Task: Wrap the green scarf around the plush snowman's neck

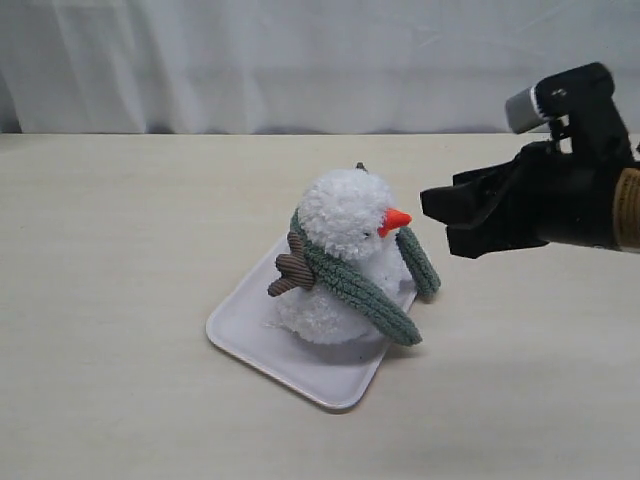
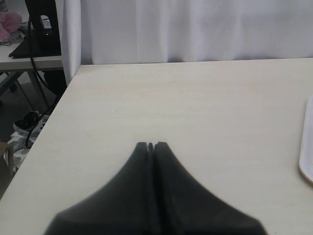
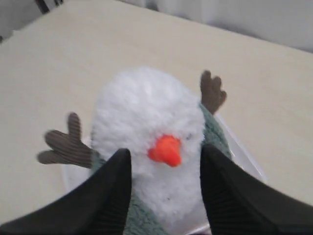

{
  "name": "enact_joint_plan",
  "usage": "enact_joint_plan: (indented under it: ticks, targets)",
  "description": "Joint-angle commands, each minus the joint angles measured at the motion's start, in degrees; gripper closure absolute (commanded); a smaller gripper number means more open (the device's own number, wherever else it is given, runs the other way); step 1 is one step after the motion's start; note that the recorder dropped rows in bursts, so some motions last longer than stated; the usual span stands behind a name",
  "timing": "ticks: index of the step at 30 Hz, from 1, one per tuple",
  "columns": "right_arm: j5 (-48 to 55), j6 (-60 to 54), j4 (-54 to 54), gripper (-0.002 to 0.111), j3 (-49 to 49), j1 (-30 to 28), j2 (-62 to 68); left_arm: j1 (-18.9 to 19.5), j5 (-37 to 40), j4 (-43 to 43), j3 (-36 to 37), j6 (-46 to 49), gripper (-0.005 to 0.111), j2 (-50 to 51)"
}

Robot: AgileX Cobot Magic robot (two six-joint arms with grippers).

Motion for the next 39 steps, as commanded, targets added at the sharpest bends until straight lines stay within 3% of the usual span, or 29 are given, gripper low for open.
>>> enact_joint_plan:
  ticks: [1,7,22,39]
  targets:
    - [-3.5,9.2,-5.7,0.076,0.0,0.0,-8.9,-0.1,-0.7,-0.2,0.1,0.0,0.107,-0.1]
    - [-6.0,10.9,-5.7,0.104,1.7,0.0,-21.9,-0.1,-0.7,-0.2,0.1,0.0,0.107,-0.1]
    - [-16.7,14.8,-5.7,0.104,3.3,0.0,-52.4,-0.1,-0.7,-0.2,0.1,0.0,0.107,-0.1]
    - [-17.9,16.5,-5.7,0.104,3.3,0.0,-70.2,-0.1,-0.9,-0.2,0.1,0.0,0.107,-0.1]
